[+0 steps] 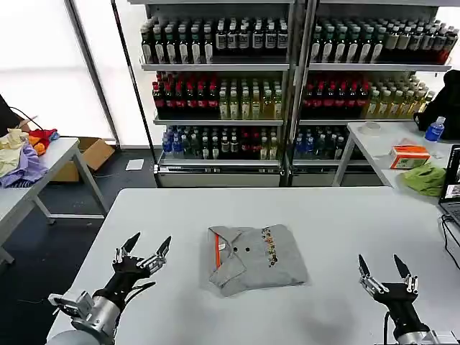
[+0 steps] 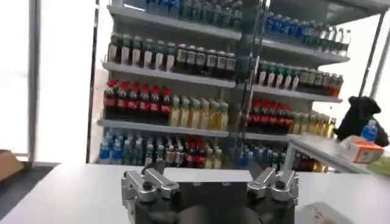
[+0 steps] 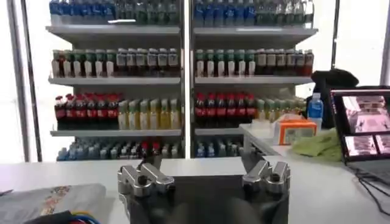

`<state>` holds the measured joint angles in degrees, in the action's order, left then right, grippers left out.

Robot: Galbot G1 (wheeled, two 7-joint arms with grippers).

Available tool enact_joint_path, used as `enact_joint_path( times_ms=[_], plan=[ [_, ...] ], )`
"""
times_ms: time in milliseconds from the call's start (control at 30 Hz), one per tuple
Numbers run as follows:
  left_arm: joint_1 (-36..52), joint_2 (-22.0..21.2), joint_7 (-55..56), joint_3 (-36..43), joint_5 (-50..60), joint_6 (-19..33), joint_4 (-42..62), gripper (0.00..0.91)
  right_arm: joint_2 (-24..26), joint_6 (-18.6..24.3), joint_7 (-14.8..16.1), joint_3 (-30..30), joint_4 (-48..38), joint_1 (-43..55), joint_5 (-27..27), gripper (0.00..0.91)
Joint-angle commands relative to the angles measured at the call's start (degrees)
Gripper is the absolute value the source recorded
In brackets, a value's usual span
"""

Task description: Fold and organize the clothes.

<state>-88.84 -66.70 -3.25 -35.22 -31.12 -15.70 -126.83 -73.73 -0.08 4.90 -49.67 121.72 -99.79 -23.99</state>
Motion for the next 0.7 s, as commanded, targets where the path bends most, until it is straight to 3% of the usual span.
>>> enact_joint_path(
  times_ms=[33, 167, 333, 700],
  plan=[
    [-5.0, -8.4, -9.3, -3.2, 14.2, 5.7, -1.0, 0.907, -2.1, 3.2, 1.8, 2.8, 0.9, -4.5, 1.8, 0.907],
    [-5.5, -10.4, -14.5, -5.3, 18.5, 8.1, -1.2, 0.907, -2.8, 5.7, 3.5, 4.3, 0.1, -4.5, 3.0, 0.907],
    [-6.4, -10.8, -15.3, -6.1, 18.8, 9.2, -1.4, 0.907, -2.9, 5.9, 6.9, 2.2, -0.1, -4.1, 3.0, 0.907],
    [-6.5, -11.1, -16.8, -6.2, 20.8, 10.0, -0.5, 0.907, -3.8, 5.1, 7.5, -3.0, -0.4, -3.7, 0.7, 0.907]
  ],
)
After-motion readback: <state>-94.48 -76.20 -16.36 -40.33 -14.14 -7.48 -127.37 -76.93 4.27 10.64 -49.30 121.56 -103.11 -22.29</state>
